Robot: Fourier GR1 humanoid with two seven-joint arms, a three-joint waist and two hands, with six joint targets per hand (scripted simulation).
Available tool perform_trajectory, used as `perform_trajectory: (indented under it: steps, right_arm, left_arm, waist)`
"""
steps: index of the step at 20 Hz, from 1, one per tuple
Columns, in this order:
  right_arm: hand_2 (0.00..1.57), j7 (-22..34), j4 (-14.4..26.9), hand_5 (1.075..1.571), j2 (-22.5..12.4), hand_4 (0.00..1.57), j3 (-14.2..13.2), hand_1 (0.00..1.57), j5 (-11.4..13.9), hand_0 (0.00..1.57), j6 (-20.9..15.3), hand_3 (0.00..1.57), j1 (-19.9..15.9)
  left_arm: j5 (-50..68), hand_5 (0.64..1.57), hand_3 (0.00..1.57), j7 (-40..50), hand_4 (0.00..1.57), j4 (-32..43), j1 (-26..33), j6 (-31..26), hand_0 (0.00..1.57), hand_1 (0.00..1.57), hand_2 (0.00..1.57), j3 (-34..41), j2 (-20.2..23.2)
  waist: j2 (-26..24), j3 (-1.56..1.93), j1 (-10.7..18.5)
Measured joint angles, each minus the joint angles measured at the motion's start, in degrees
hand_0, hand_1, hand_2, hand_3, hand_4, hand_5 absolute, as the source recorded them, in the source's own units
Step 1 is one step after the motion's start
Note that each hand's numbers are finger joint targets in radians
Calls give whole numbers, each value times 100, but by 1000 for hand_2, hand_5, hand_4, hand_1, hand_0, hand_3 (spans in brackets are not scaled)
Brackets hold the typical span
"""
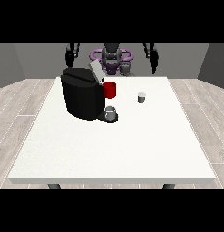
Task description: Insert the coffee pod into the coffee machine and close the lid
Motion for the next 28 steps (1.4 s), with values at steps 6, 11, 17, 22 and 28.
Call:
perform_trajectory:
  steps: [6, 11, 17, 22, 28]
  right_arm:
    - [0, 136, 112, 1571, 16, 128, -97, 0, -109, 0, 93, 0, 40]
    - [0, -324, 175, 1571, 276, 145, -425, 0, -123, 0, -399, 0, 43]
    - [0, -698, 236, 1571, 485, 177, -332, 0, -68, 0, -604, 0, 1]
    - [0, -763, 293, 1571, 502, 228, -325, 0, -115, 0, -576, 0, -176]
    - [0, -665, 113, 1571, 525, 281, -161, 0, -121, 0, -577, 0, -437]
  left_arm:
    - [189, 1571, 0, -612, 273, 4, 124, -241, 0, 0, 0, 49, -81]
    - [84, 1571, 0, -923, 311, -101, 152, -240, 0, 0, 0, -15, -117]
    - [-360, 1571, 0, -807, 0, 41, -243, -244, 0, 0, 0, 102, 325]
    - [-398, 1571, 0, -318, 0, 461, -870, -373, 0, 0, 0, 370, 645]
    - [-492, 1571, 0, -397, 0, 1414, -1453, -487, 0, 0, 0, 662, 946]
  waist:
    - [-137, -31, -53]
    - [-221, -36, -124]
    - [-77, -37, -288]
    - [154, -39, -480]
    - [552, -40, -771]
